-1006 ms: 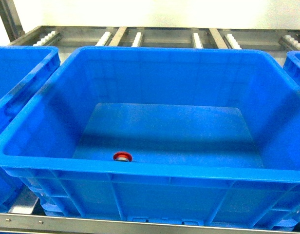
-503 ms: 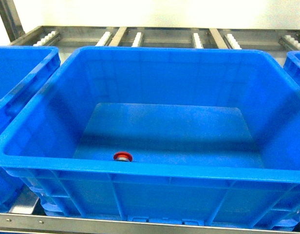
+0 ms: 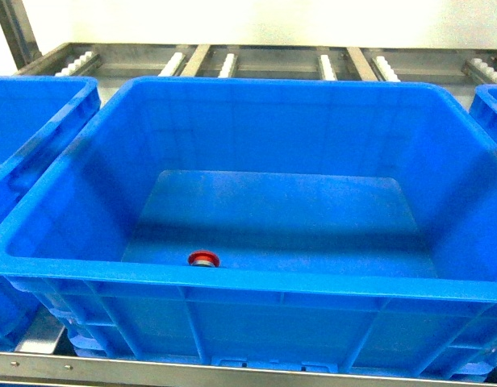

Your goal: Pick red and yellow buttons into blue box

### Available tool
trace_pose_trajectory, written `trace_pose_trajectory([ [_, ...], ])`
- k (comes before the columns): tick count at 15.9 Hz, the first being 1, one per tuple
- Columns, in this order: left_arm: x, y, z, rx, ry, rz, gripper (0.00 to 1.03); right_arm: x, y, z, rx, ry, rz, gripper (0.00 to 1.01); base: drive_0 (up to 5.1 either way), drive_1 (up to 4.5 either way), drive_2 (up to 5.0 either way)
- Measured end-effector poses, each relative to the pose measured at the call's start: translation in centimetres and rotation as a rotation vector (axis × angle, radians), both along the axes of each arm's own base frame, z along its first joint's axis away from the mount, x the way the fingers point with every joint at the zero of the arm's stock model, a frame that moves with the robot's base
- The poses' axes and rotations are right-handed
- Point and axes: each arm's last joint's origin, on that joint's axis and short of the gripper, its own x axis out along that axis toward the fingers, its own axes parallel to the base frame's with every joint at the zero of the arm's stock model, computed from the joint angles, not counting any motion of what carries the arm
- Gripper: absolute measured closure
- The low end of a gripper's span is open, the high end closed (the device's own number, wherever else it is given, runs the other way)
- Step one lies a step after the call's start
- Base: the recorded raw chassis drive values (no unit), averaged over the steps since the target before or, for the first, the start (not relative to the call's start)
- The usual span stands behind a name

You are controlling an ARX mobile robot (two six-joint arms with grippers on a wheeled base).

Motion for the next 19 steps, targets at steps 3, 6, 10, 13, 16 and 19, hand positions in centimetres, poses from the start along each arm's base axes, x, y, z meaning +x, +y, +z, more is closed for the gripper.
trace_pose_trajectory([
  [3,-0.3,0.0,-1.0,0.000,0.003,0.000,1.01,0.0,0.0,0.0,0.000,0.000,0.000,0.99,0.0,0.00,0.0],
  [6,-0.7,0.0,-1.8,0.000,0.002,0.000,1.01,0.0,0.0,0.0,0.000,0.000,0.000,0.99,0.0,0.00,0.0],
  [10,-1.8,0.0,-3.1,0.000,0.035,0.000,1.01,0.0,0.0,0.0,0.000,0.000,0.000,0.99,0.0,0.00,0.0],
  [13,-1.9,0.0,-3.5,0.000,0.013,0.001,1.01,0.0,0.0,0.0,0.000,0.000,0.000,0.99,0.0,0.00,0.0],
  [16,-1.9,0.0,-3.4,0.000,0.002,0.000,1.01,0.0,0.0,0.0,0.000,-0.001,0.000,0.99,0.0,0.00,0.0],
  [19,-1.9,0.0,-3.4,0.000,0.000,0.000,1.01,0.0,0.0,0.0,0.000,0.000,0.000,0.99,0.0,0.00,0.0],
])
